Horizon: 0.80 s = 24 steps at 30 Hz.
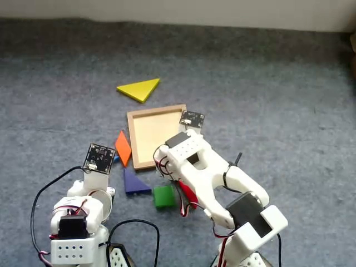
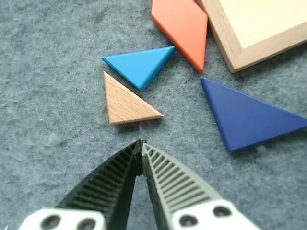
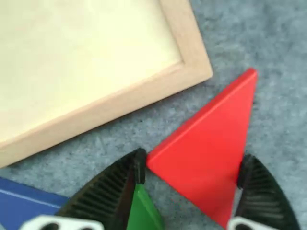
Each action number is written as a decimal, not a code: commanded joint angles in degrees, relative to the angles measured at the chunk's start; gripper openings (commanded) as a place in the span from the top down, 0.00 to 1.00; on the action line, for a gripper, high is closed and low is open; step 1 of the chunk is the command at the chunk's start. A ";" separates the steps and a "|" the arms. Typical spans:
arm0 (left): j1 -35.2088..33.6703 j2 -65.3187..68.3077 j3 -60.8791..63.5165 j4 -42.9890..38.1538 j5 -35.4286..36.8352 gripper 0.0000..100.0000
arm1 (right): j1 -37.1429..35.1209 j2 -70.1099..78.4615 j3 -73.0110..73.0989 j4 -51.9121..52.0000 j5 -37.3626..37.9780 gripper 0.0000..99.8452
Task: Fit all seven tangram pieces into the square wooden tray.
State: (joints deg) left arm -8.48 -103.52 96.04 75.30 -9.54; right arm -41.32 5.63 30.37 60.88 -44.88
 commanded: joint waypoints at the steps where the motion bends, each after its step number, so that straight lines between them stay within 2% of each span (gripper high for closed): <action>1: 0.31 -0.31 1.10 0.26 -0.18 0.99 | 1.27 -0.04 -1.10 2.24 3.69 0.70; 9: 0.31 -0.31 1.10 0.26 -0.18 0.99 | 1.27 -5.32 -6.90 12.44 10.11 0.70; 16: 0.31 -0.31 1.10 0.26 -0.18 0.99 | 1.19 -10.77 -6.73 11.47 12.13 0.70; 24: 0.31 -0.31 1.10 0.26 -0.18 0.99 | 1.10 -3.91 -5.41 6.99 12.13 0.70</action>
State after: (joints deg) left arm -8.48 -103.52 96.04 75.30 -9.54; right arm -41.23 0.18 26.15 69.76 -33.54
